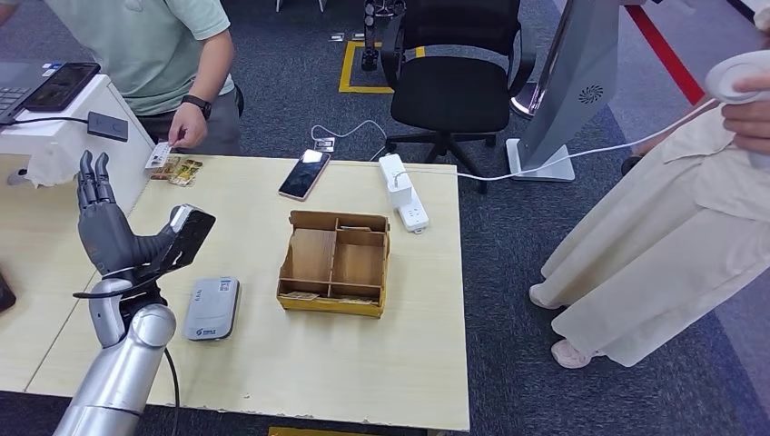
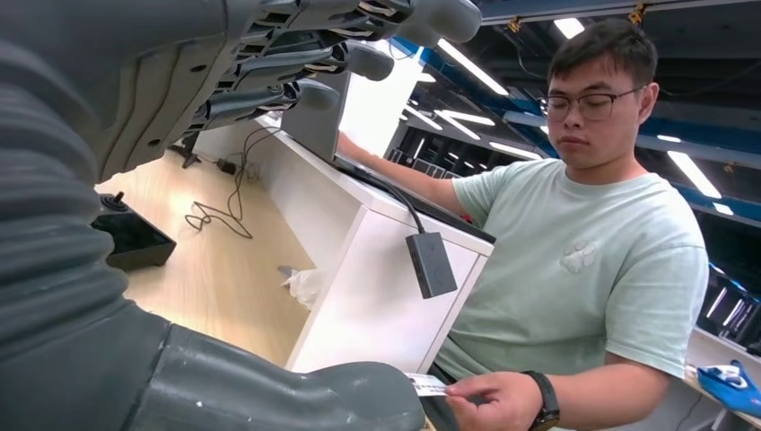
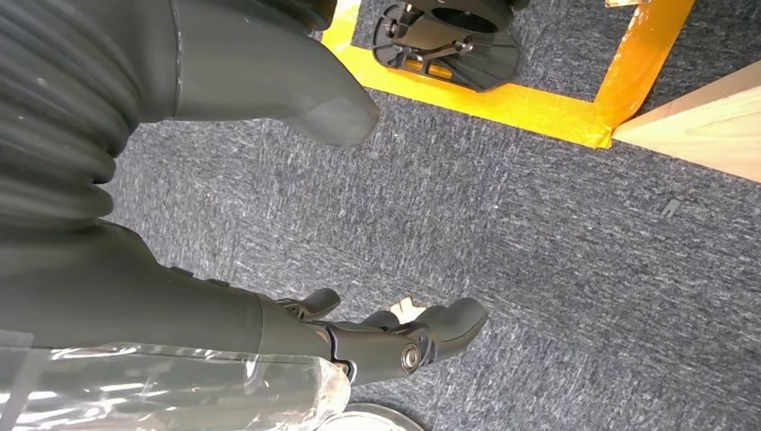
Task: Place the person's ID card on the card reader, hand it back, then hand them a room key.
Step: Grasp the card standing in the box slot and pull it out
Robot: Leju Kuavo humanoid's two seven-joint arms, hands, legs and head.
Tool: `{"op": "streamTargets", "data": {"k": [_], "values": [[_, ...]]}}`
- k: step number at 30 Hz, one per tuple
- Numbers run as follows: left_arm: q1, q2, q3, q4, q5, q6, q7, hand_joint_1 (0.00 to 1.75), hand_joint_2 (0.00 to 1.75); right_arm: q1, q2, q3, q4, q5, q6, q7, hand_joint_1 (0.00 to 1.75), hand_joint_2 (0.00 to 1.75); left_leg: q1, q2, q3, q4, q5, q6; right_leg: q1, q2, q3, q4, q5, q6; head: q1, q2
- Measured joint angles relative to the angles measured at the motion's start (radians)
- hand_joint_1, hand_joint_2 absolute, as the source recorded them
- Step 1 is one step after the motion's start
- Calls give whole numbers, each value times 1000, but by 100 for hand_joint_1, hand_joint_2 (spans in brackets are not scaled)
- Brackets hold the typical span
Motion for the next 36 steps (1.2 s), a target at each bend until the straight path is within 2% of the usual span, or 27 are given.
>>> {"op": "streamTargets", "data": {"k": [9,21,36], "values": [[43,23,3,-66,-34,-32,7,0,175,-1,0,0,-1,-14,0,8,0,175,0,0,0,0,0,0,0,0,0,0,0,0,0,0],[173,52,5,-187,-94,-120,4,0,175,2,0,0,-2,-37,-3,0,0,175,0,0,0,0,0,0,0,0,0,0,0,0,0,0],[307,107,4,-277,-185,-159,-18,0,175,16,-6,0,-2,-44,-17,-4,0,175,0,0,0,0,0,0,0,0,0,0,0,0,0,0]]}}
